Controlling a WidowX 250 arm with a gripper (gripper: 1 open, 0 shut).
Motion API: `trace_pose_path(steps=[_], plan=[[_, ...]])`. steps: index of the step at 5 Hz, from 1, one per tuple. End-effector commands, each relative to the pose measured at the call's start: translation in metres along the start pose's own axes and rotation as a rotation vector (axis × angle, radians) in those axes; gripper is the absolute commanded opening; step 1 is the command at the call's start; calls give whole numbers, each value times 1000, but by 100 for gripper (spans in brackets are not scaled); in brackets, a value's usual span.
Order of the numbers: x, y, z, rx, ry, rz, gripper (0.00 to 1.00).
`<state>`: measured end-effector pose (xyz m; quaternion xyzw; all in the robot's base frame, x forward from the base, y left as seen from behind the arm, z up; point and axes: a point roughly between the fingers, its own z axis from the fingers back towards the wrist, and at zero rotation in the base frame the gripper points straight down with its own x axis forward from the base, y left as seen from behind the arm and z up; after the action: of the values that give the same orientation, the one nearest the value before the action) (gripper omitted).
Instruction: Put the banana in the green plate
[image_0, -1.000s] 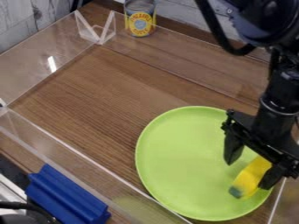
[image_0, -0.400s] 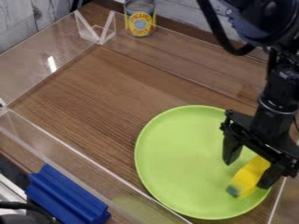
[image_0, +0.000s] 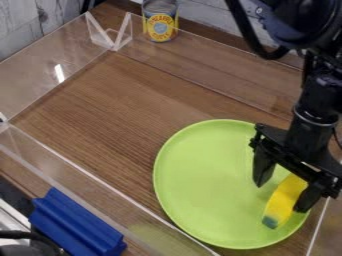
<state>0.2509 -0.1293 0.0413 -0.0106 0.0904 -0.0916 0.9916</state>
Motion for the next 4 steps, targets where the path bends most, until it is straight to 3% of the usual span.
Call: trace_pose_path(steps=[1,4], plan=[[8,1,12,-11,-49,-6,0],[3,0,8,-22,-56,-11,0]])
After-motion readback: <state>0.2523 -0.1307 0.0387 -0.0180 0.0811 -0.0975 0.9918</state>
